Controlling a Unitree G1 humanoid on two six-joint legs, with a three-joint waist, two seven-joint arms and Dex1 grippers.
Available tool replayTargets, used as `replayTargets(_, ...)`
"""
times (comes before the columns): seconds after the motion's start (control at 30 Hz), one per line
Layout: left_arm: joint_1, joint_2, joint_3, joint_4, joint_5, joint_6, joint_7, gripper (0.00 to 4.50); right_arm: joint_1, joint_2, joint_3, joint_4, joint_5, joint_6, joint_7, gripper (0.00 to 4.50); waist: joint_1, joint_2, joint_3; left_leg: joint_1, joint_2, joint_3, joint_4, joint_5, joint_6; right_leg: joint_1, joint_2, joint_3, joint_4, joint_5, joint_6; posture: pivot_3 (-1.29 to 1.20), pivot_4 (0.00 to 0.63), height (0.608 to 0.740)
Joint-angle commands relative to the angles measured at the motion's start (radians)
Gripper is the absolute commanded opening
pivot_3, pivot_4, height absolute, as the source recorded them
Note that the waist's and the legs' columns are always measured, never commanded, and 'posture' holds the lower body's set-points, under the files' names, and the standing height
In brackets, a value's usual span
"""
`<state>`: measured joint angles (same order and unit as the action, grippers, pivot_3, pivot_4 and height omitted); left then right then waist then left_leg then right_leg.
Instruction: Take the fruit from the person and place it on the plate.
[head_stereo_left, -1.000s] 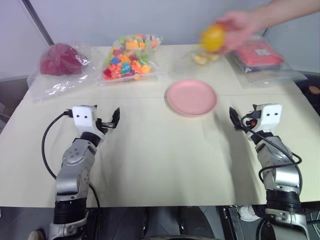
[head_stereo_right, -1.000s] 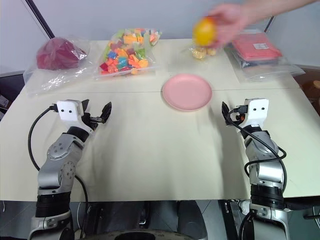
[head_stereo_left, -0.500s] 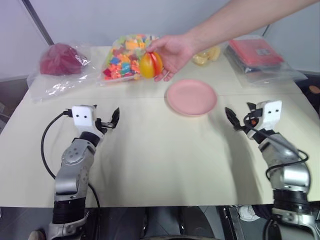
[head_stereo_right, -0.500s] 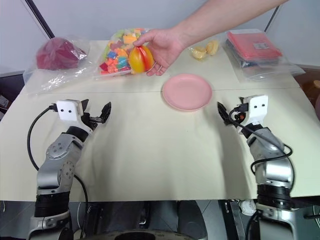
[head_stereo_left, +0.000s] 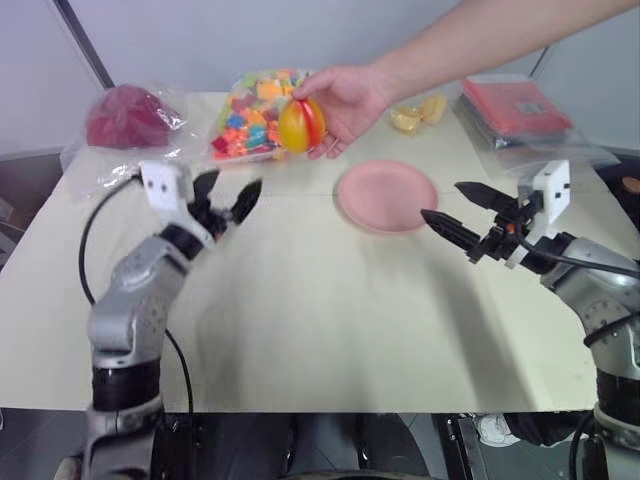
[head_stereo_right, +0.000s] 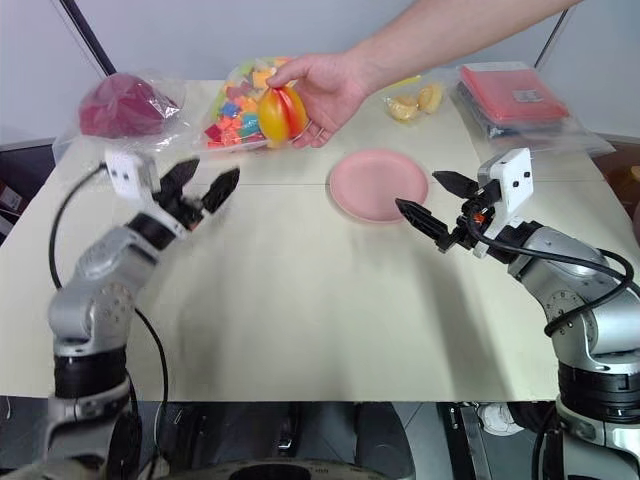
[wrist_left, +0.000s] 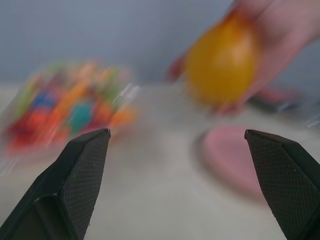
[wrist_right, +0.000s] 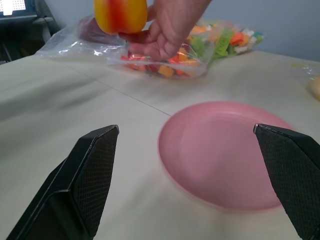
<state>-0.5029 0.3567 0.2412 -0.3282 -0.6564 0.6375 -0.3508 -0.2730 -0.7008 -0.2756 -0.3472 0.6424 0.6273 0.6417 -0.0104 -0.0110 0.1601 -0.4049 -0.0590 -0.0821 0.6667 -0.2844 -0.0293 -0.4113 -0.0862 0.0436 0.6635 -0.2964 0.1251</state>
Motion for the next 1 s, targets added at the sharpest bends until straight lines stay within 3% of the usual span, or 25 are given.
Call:
replayTargets(0.03, -0.041, 0.005, 0.028, -0.017, -0.074, 0.051, 0.014, 4.5, -0.001, 0.012, 0.004, -0.014, -0.02, -0.031, -0.011, 4.42, -0.004, 0.0, 0.0, 0.0, 0.0, 0.0, 0.0, 0.0, 0.0, 0.0, 0.0, 0.0, 0.0, 0.0, 0.0, 0.0, 0.15, 0.74)
replayTargets(0.57, -0.199, -0.02, -0.137, 0.153, 0.113, -0.058, -0.014, 4.5, 0.027, 0.058, 0.021, -0.058, -0.047, -0.039, -0.057, 4.42, 0.0, 0.0, 0.0, 0.001, 0.0, 0.0, 0.0, 0.001, -0.001, 0.0, 0.001, 0.0, 0.0, 0.0, 0.0, 0.0, 0.15, 0.74)
replayTargets(1.0, -0.263, -0.068, -0.161, 0.269, 0.224, -0.124, -0.001, 4.5, 0.046, 0.074, 0.013, -0.078, -0.052, -0.048, -0.098, 4.42, 0.0, 0.0, 0.0, 0.001, 0.0, 0.0, 0.0, 0.001, -0.001, 0.0, 0.0, 0.0, 0.0, 0.0, 0.0, 0.0, 0.15, 0.74)
